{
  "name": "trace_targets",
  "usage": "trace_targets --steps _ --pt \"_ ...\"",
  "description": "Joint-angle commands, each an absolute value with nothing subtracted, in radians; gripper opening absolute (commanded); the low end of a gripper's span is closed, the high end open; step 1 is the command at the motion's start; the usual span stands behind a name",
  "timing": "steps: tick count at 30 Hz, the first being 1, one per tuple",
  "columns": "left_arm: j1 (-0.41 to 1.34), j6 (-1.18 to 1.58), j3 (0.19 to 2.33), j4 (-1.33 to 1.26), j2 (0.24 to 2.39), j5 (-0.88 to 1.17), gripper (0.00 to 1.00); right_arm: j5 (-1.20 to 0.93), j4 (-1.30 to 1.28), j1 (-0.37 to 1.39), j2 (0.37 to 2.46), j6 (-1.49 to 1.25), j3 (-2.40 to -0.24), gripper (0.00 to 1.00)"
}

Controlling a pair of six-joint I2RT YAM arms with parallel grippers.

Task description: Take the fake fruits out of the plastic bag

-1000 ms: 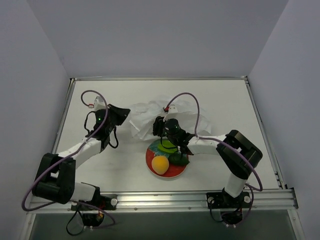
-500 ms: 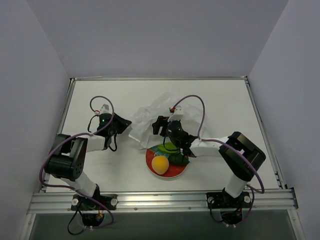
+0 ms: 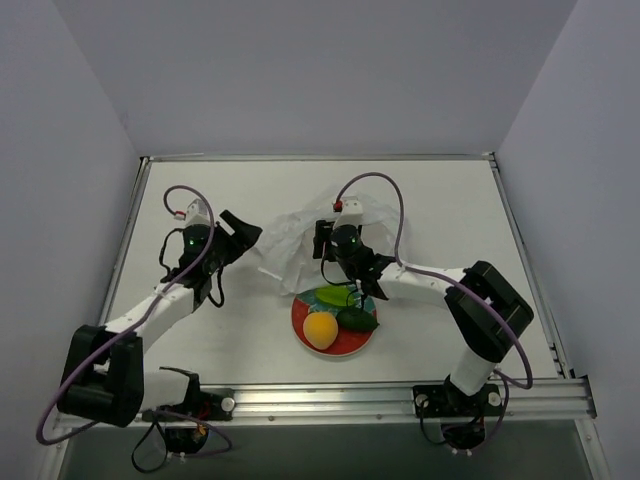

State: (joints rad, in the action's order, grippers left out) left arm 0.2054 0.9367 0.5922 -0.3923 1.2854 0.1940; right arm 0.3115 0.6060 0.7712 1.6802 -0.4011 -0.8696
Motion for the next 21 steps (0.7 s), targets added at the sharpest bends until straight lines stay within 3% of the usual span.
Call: trace_targets --steps 1,6,11,14,21 --pt "0.225 0.830 0.643 -0.204 1.142 0.141 0.74 0.367 0.549 0.759 1.704 -0.371 -0.916 0.60" --pt "0.273 0.753 0.608 -0.124 0.990 0.256 0.76 0.391 0.543 0.758 1.721 -0.367 -0.943 0.73" --pt "0.374 0.698 0.592 -0.012 0.905 0.275 0.90 0.408 0.509 0.738 1.736 -0.365 -0.965 0.84" --pt "0.408 0.692 0.586 -0.011 0.888 0.270 0.98 0.327 0.517 0.703 1.767 -0.368 -0.979 0.85" --pt "0.463 0.660 0.644 -0.049 1.004 0.235 0.94 0.165 0.577 0.647 1.856 -0.312 -1.014 0.86"
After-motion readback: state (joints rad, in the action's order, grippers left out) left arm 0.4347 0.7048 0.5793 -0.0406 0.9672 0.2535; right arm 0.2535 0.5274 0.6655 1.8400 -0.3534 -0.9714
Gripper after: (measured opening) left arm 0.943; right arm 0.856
